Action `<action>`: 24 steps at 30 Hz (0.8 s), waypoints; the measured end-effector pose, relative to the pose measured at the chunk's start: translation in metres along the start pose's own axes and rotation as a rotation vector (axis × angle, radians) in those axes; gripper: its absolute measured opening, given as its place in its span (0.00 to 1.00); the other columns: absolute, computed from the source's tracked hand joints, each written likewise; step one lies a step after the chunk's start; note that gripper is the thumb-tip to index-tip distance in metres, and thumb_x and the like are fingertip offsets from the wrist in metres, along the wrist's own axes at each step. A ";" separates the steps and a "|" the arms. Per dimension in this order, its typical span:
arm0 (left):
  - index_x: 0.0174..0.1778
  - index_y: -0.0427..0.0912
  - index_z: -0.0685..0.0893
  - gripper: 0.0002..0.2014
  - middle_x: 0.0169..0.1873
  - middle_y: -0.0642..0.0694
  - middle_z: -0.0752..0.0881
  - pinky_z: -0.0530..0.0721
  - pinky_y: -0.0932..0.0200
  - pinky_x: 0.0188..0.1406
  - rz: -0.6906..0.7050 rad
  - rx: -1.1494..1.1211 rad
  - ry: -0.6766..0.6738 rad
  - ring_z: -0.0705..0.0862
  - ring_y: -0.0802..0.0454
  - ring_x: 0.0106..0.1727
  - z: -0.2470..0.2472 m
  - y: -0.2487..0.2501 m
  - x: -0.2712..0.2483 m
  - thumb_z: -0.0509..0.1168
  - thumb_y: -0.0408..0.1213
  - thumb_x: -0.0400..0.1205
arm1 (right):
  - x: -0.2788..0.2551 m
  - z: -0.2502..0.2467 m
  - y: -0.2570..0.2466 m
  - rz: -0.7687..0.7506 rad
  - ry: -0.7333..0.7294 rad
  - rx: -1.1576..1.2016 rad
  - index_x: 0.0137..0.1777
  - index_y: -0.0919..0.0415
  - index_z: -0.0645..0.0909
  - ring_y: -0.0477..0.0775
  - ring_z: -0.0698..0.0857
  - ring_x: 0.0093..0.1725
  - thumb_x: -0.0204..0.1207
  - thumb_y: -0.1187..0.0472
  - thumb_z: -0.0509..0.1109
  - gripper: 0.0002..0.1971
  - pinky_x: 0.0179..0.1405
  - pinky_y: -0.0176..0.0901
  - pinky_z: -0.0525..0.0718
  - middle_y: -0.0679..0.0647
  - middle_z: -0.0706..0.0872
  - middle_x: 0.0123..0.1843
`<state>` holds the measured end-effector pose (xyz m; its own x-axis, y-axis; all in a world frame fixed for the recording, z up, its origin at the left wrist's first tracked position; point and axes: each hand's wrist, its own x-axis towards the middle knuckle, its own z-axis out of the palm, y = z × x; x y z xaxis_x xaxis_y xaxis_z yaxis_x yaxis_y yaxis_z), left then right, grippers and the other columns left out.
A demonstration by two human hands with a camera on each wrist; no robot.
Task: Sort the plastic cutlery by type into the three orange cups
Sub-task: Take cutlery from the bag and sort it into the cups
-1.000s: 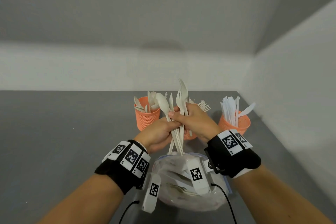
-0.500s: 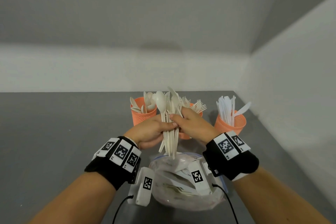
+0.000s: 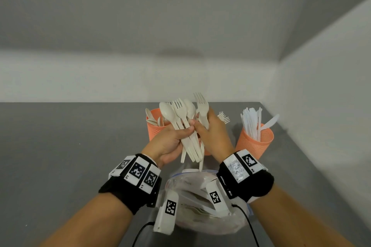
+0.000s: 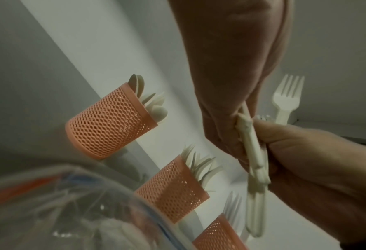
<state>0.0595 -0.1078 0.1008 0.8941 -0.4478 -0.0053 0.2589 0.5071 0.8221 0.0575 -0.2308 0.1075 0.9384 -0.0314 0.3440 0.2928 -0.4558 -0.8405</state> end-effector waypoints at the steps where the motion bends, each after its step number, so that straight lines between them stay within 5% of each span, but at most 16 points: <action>1: 0.56 0.42 0.82 0.17 0.46 0.46 0.90 0.88 0.51 0.47 -0.001 -0.002 0.000 0.90 0.51 0.47 0.000 0.000 0.000 0.53 0.21 0.83 | 0.000 0.000 0.000 -0.009 -0.008 0.010 0.57 0.59 0.77 0.46 0.85 0.46 0.77 0.61 0.67 0.10 0.45 0.38 0.84 0.51 0.86 0.47; 4: 0.57 0.48 0.82 0.18 0.44 0.48 0.91 0.88 0.48 0.43 -0.036 0.014 -0.042 0.88 0.49 0.45 0.002 0.000 -0.001 0.53 0.24 0.84 | 0.000 -0.003 -0.005 0.019 -0.053 0.105 0.44 0.48 0.77 0.33 0.84 0.31 0.78 0.60 0.66 0.05 0.28 0.31 0.84 0.45 0.84 0.38; 7: 0.58 0.44 0.80 0.19 0.39 0.49 0.92 0.89 0.56 0.34 -0.112 0.062 -0.094 0.91 0.53 0.40 0.002 0.004 -0.001 0.50 0.21 0.84 | 0.000 -0.005 -0.007 -0.002 -0.090 0.113 0.39 0.52 0.80 0.35 0.84 0.31 0.77 0.58 0.68 0.06 0.35 0.28 0.83 0.43 0.85 0.33; 10: 0.56 0.37 0.78 0.18 0.34 0.47 0.91 0.86 0.60 0.29 -0.146 0.120 -0.113 0.89 0.54 0.34 0.003 0.007 -0.002 0.48 0.17 0.81 | 0.000 0.000 -0.007 -0.014 -0.131 0.071 0.45 0.55 0.79 0.32 0.83 0.32 0.75 0.57 0.70 0.03 0.32 0.18 0.77 0.41 0.83 0.34; 15: 0.51 0.36 0.80 0.22 0.29 0.47 0.88 0.85 0.62 0.29 -0.164 0.093 -0.105 0.85 0.56 0.28 -0.003 0.007 -0.003 0.46 0.13 0.74 | 0.004 -0.001 -0.005 0.066 -0.237 0.026 0.35 0.55 0.80 0.32 0.80 0.23 0.75 0.57 0.70 0.08 0.29 0.26 0.78 0.42 0.81 0.24; 18: 0.41 0.32 0.80 0.19 0.27 0.44 0.86 0.84 0.62 0.27 -0.171 0.130 -0.073 0.85 0.54 0.26 -0.002 0.008 -0.005 0.46 0.13 0.74 | 0.000 -0.004 -0.006 0.113 -0.319 0.071 0.37 0.58 0.82 0.33 0.81 0.22 0.78 0.58 0.67 0.09 0.28 0.24 0.78 0.43 0.82 0.24; 20: 0.46 0.31 0.82 0.19 0.32 0.42 0.89 0.86 0.61 0.30 -0.136 0.136 -0.046 0.89 0.52 0.32 0.000 0.009 -0.005 0.48 0.13 0.75 | 0.000 -0.003 -0.008 0.123 -0.319 0.111 0.44 0.64 0.84 0.35 0.84 0.29 0.80 0.59 0.64 0.10 0.32 0.26 0.80 0.47 0.86 0.30; 24: 0.63 0.35 0.80 0.20 0.55 0.37 0.88 0.87 0.53 0.54 -0.041 0.027 -0.025 0.88 0.45 0.56 0.001 0.009 -0.002 0.54 0.17 0.79 | 0.002 0.000 -0.007 0.189 -0.259 0.272 0.63 0.63 0.80 0.51 0.87 0.56 0.83 0.57 0.57 0.15 0.58 0.42 0.83 0.58 0.89 0.55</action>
<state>0.0598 -0.1031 0.1093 0.8732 -0.4868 -0.0255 0.2853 0.4680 0.8364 0.0571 -0.2273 0.1140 0.9852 0.1486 0.0859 0.1165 -0.2111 -0.9705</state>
